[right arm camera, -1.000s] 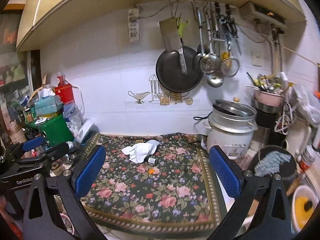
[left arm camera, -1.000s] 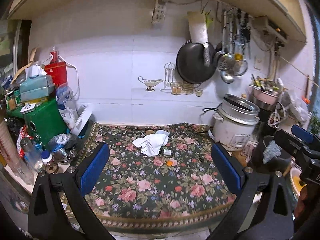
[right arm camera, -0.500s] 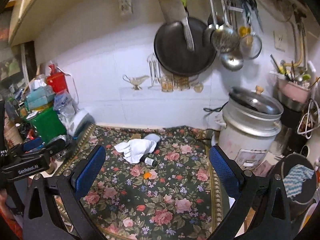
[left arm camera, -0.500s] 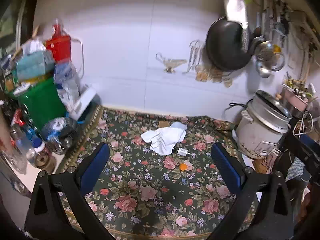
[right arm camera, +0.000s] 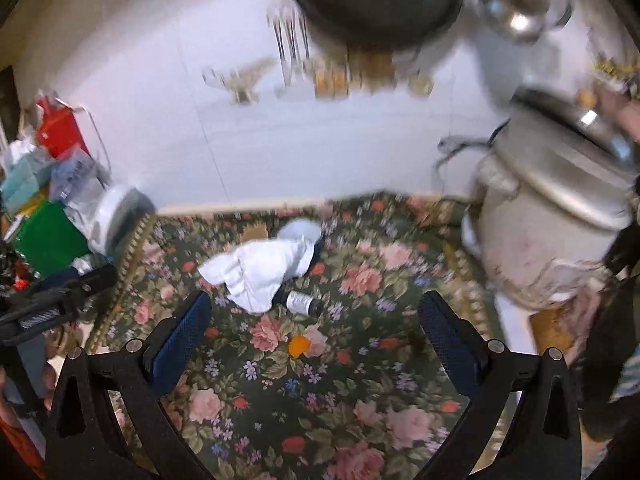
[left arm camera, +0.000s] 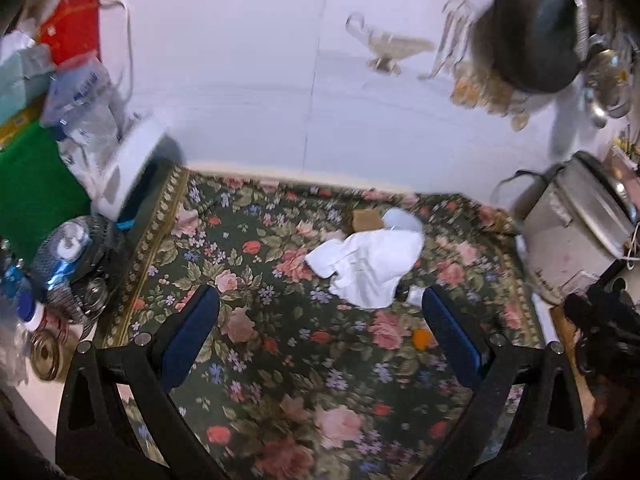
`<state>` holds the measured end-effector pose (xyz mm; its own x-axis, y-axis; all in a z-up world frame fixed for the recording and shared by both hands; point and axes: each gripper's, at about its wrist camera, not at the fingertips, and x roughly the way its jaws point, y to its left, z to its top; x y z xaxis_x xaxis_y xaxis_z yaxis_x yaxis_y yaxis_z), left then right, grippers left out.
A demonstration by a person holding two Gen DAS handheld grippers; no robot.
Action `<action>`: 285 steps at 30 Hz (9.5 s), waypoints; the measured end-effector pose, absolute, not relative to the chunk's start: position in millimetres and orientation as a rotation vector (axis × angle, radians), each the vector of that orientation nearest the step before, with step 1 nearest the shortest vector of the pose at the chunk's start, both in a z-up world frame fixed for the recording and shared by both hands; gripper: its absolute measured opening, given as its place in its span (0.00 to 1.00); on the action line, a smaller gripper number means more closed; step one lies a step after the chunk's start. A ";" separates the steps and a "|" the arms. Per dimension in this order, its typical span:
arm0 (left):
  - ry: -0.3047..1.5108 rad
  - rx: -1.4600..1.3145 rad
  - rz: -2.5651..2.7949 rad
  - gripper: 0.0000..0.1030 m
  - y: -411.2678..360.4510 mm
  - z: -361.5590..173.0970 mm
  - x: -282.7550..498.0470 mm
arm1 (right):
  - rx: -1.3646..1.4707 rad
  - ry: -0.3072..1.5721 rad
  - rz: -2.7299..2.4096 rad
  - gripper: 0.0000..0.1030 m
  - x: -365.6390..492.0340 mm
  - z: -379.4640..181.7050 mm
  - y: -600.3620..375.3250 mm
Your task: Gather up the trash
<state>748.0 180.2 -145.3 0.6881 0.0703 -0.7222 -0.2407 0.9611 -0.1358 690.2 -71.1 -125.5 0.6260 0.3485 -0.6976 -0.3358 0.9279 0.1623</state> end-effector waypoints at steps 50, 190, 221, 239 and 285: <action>0.826 -0.167 -0.031 0.00 153.0 -198.0 834.8 | 0.154 1.046 0.300 0.56 748.9 -219.6 -82.6; 1.422 -0.263 -0.029 0.02 22.7 -770.9 447.1 | 0.113 1.421 0.420 0.56 416.9 -655.7 -115.0; 1.183 -0.306 0.066 0.34 68.6 -448.4 402.8 | 0.052 1.237 0.436 0.71 402.6 -403.4 -113.7; 0.579 -0.145 -0.026 0.46 68.5 -67.5 330.7 | 0.042 0.603 0.285 0.71 314.5 -51.3 -155.7; 0.498 -0.195 0.207 0.94 66.0 -45.1 638.4 | -0.055 0.502 0.456 0.86 583.1 -24.9 -145.1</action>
<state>638.4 66.0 -45.1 0.8583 0.1486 -0.4911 -0.2430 0.9608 -0.1339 583.1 -145.1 -24.9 0.7790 0.4081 -0.4760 -0.4348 0.8986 0.0589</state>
